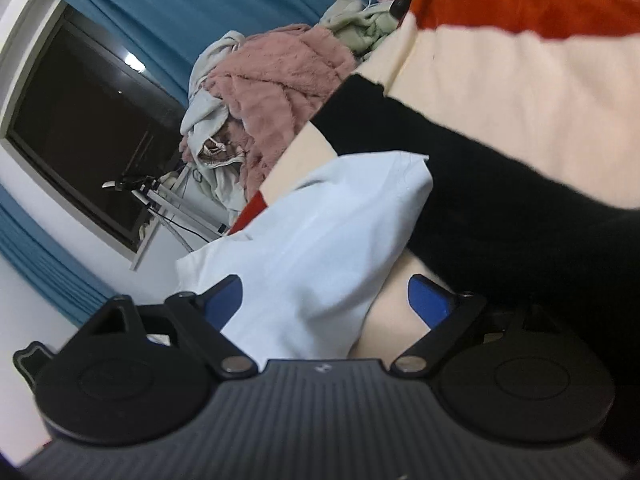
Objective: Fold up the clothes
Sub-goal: 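Grasp the T-shirt side with the right gripper and fold it toward the collar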
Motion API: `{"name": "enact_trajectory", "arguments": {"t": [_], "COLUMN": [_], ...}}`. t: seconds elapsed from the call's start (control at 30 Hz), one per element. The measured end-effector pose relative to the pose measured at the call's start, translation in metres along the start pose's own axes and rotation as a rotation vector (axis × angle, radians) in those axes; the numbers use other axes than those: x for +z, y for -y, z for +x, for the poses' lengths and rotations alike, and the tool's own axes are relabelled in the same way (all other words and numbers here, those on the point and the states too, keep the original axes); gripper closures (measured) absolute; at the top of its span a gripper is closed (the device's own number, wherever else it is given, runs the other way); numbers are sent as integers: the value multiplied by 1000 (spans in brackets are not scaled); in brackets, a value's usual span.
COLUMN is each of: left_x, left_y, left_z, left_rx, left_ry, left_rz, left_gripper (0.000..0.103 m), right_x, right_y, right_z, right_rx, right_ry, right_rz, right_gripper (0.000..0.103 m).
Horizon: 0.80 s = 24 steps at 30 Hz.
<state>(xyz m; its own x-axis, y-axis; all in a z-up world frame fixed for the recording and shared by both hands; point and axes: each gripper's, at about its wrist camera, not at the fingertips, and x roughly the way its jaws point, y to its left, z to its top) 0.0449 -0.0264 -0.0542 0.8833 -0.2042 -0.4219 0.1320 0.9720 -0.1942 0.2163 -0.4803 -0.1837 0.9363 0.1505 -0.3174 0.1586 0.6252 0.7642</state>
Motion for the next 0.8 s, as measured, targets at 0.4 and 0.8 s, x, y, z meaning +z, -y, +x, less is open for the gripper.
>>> {"name": "enact_trajectory", "arguments": {"t": [0.4,0.8], "left_x": [-13,17], "left_y": [-8,-15], "left_z": [55,46], "left_rx": [-22,121], "left_ry": [-99,-85], "left_rz": [-26,38], "left_gripper": [0,0], "right_x": [23,30], "right_y": [5,-61], "right_z": [89,50], "right_rx": [175,-115], "right_ry": [77,291], "right_rz": [5,-282], "right_gripper": [61,98]}}
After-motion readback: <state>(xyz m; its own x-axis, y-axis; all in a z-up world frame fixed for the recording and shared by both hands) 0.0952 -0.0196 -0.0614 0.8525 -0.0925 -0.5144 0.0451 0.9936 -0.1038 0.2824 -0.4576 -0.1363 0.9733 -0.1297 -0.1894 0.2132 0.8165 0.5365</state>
